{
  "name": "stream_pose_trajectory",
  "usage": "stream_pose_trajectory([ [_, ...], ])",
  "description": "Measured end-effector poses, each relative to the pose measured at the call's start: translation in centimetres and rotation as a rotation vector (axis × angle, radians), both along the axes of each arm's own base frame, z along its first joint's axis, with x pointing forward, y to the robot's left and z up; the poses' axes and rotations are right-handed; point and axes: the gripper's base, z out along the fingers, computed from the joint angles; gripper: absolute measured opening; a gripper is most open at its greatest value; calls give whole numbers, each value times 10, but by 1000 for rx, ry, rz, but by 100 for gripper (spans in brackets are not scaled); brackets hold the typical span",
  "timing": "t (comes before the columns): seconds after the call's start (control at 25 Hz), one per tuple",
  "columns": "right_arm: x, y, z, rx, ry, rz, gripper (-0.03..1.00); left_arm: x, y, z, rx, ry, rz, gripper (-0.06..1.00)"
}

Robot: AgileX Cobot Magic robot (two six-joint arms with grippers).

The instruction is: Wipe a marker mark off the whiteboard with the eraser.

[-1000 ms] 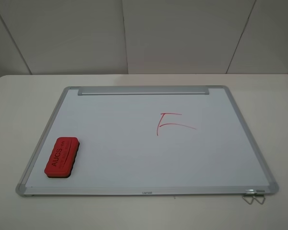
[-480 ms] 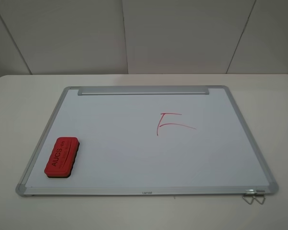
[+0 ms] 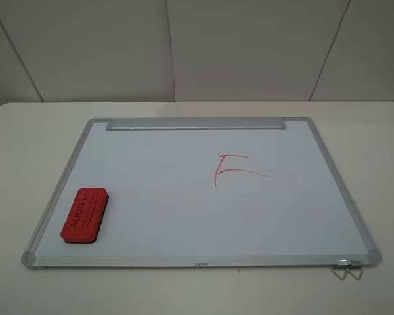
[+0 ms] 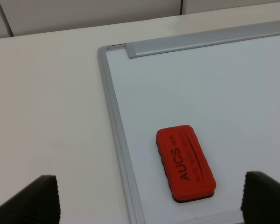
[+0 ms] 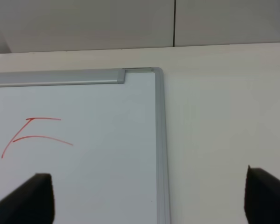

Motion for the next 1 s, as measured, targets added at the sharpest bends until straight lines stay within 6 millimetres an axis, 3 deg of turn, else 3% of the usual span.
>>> stream_pose_trajectory([
  [0.44,0,0,0,0,0,0,72,0,-1,0,-3,0,128,77],
  [1.0,0,0,0,0,0,0,72,1,-1,0,-3,0,134,77],
])
